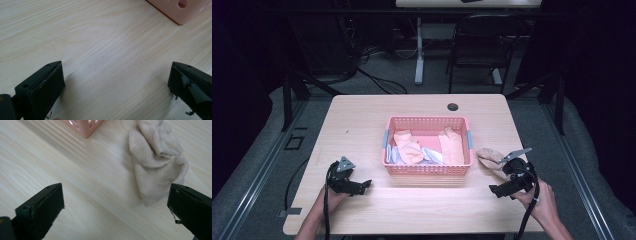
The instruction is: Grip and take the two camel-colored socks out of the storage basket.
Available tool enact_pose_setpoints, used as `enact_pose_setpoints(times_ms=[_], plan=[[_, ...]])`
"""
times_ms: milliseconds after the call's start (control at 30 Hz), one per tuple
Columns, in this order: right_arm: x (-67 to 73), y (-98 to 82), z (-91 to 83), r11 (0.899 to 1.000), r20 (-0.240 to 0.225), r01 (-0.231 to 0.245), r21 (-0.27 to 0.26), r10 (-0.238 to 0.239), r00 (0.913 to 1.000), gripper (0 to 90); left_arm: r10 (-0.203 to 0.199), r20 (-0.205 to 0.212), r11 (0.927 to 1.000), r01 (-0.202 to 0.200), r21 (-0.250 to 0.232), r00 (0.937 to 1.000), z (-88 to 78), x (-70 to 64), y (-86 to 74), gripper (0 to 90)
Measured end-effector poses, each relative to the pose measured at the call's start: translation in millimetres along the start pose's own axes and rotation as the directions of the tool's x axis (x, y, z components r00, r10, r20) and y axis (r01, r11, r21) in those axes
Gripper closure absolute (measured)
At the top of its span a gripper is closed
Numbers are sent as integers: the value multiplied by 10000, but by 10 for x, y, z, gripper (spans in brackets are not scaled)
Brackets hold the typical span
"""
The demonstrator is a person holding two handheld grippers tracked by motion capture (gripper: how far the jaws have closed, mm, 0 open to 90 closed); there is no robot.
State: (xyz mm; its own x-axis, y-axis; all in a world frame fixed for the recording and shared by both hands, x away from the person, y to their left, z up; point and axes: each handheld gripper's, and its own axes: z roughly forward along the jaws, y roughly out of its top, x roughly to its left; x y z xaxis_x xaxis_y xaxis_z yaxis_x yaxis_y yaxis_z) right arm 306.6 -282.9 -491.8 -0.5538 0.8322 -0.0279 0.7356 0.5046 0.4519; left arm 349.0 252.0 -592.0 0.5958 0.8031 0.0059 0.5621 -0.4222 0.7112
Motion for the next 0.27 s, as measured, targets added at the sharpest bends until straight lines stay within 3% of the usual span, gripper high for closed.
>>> enact_pose_setpoints(times_ms=[267], plan=[[-5,-115,125,9995,-84,-106,310,108,9999,8,-9,20,10000,10,-13,10000,3,0,2,3]])
